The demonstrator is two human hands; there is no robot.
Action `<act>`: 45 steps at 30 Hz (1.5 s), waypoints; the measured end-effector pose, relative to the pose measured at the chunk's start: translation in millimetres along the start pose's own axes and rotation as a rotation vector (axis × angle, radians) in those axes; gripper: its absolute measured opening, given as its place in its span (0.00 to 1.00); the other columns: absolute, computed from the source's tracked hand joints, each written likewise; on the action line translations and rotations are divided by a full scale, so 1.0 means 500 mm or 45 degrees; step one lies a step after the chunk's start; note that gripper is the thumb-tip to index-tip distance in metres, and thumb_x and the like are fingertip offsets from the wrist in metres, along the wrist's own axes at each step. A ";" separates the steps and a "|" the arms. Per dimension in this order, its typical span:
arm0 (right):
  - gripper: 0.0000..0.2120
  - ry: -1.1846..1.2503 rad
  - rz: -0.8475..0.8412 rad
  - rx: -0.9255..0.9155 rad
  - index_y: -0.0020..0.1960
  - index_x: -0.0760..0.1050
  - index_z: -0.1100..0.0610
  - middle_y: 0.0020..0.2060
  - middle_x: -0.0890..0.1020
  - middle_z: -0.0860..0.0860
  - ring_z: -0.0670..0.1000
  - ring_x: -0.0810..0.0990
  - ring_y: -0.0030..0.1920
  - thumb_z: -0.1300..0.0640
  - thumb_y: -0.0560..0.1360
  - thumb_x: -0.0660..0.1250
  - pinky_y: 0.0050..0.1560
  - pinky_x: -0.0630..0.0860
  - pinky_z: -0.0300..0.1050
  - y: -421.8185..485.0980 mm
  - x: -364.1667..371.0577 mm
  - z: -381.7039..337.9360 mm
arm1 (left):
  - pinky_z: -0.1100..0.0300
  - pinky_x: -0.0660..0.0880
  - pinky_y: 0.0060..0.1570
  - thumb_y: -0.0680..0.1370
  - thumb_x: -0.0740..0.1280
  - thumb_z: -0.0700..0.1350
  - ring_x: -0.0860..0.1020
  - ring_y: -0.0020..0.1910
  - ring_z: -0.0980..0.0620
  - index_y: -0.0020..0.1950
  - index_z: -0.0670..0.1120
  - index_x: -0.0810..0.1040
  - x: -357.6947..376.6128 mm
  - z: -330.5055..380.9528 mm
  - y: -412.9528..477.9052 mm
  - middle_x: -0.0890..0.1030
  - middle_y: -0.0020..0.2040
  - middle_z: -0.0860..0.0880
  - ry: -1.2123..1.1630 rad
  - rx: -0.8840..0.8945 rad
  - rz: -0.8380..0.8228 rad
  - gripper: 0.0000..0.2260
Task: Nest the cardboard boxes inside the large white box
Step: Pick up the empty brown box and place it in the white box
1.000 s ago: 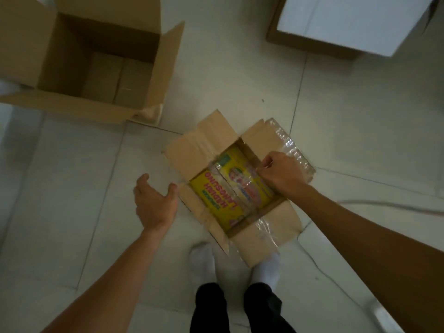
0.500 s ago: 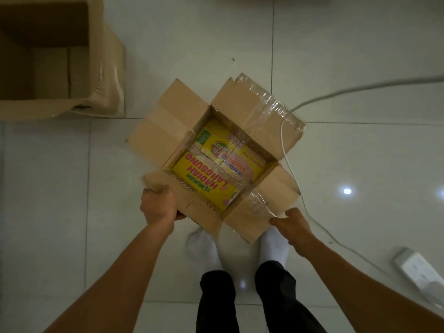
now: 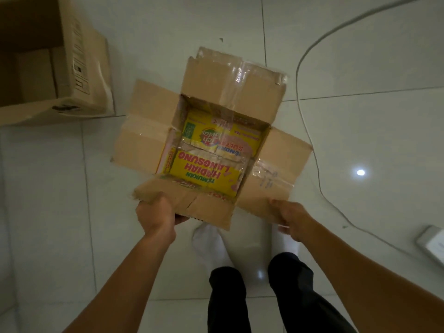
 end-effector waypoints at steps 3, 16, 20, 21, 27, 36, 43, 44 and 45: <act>0.16 -0.380 0.220 -0.455 0.57 0.77 0.58 0.46 0.81 0.53 0.55 0.79 0.44 0.49 0.73 0.66 0.42 0.75 0.46 -0.027 -0.034 -0.074 | 0.54 0.77 0.23 0.71 0.60 0.37 0.81 0.31 0.42 0.42 0.44 0.79 0.004 -0.027 -0.022 0.82 0.38 0.41 -0.088 -0.067 0.010 0.08; 0.09 -0.805 0.207 -0.945 0.46 0.78 0.60 0.39 0.82 0.58 0.59 0.82 0.35 0.58 0.74 0.61 0.34 0.82 0.54 -0.168 -0.005 -0.271 | 0.57 0.77 0.22 0.74 0.59 0.33 0.81 0.34 0.39 0.50 0.38 0.75 0.064 -0.036 -0.108 0.80 0.40 0.38 -0.362 -0.236 -0.020 0.08; 0.09 -0.831 0.216 -0.918 0.49 0.78 0.59 0.39 0.82 0.57 0.59 0.83 0.35 0.58 0.74 0.61 0.35 0.82 0.55 -0.167 -0.005 -0.267 | 0.56 0.78 0.24 0.75 0.60 0.34 0.81 0.29 0.42 0.51 0.38 0.76 0.071 -0.032 -0.100 0.81 0.39 0.39 -0.327 -0.229 -0.049 0.08; 0.09 -0.834 0.227 -0.915 0.49 0.78 0.59 0.39 0.82 0.57 0.59 0.82 0.35 0.58 0.74 0.61 0.35 0.82 0.55 -0.167 -0.007 -0.265 | 0.55 0.78 0.25 0.75 0.61 0.35 0.82 0.28 0.43 0.51 0.38 0.76 0.072 -0.034 -0.099 0.81 0.39 0.39 -0.321 -0.233 -0.058 0.08; 0.08 -0.896 0.343 -0.915 0.49 0.75 0.59 0.42 0.82 0.57 0.57 0.81 0.37 0.55 0.75 0.62 0.38 0.81 0.51 -0.161 -0.014 -0.262 | 0.51 0.80 0.29 0.75 0.65 0.45 0.82 0.29 0.38 0.55 0.39 0.74 0.056 -0.058 -0.093 0.81 0.42 0.39 -0.212 -0.292 -0.066 0.13; 0.29 -1.096 0.645 -1.249 0.67 0.61 0.56 0.56 0.72 0.58 0.57 0.73 0.50 0.53 0.69 0.67 0.44 0.74 0.49 -0.291 0.004 -0.304 | 0.47 0.70 0.44 0.67 0.61 0.70 0.74 0.50 0.39 0.65 0.45 0.64 -0.081 -0.017 -0.101 0.72 0.62 0.38 0.145 -0.165 0.321 0.37; 0.18 -0.977 0.210 -1.258 0.60 0.69 0.54 0.55 0.75 0.54 0.56 0.76 0.54 0.51 0.71 0.66 0.52 0.76 0.52 -0.460 0.143 -0.395 | 0.41 0.73 0.53 0.72 0.67 0.59 0.75 0.55 0.35 0.62 0.42 0.68 -0.209 0.179 -0.088 0.71 0.63 0.36 0.076 -0.052 0.455 0.27; 0.17 -0.925 0.145 -1.254 0.58 0.70 0.54 0.55 0.76 0.53 0.55 0.76 0.54 0.51 0.71 0.67 0.52 0.76 0.52 -0.484 0.168 -0.412 | 0.42 0.73 0.53 0.72 0.68 0.58 0.75 0.55 0.35 0.62 0.41 0.69 -0.228 0.216 -0.074 0.72 0.63 0.36 0.053 -0.006 0.462 0.26; 0.17 -0.884 0.091 -1.245 0.57 0.70 0.54 0.54 0.76 0.52 0.54 0.77 0.53 0.50 0.71 0.68 0.51 0.77 0.52 -0.505 0.195 -0.428 | 0.43 0.73 0.53 0.72 0.69 0.56 0.75 0.55 0.35 0.62 0.41 0.70 -0.246 0.253 -0.058 0.72 0.62 0.36 0.026 0.044 0.465 0.26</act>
Point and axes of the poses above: each hand's wrist, its own y-axis towards the middle knuckle, its own x-axis out of the palm, z = x × y, the point moved 6 cm from there along y, towards the middle knuckle
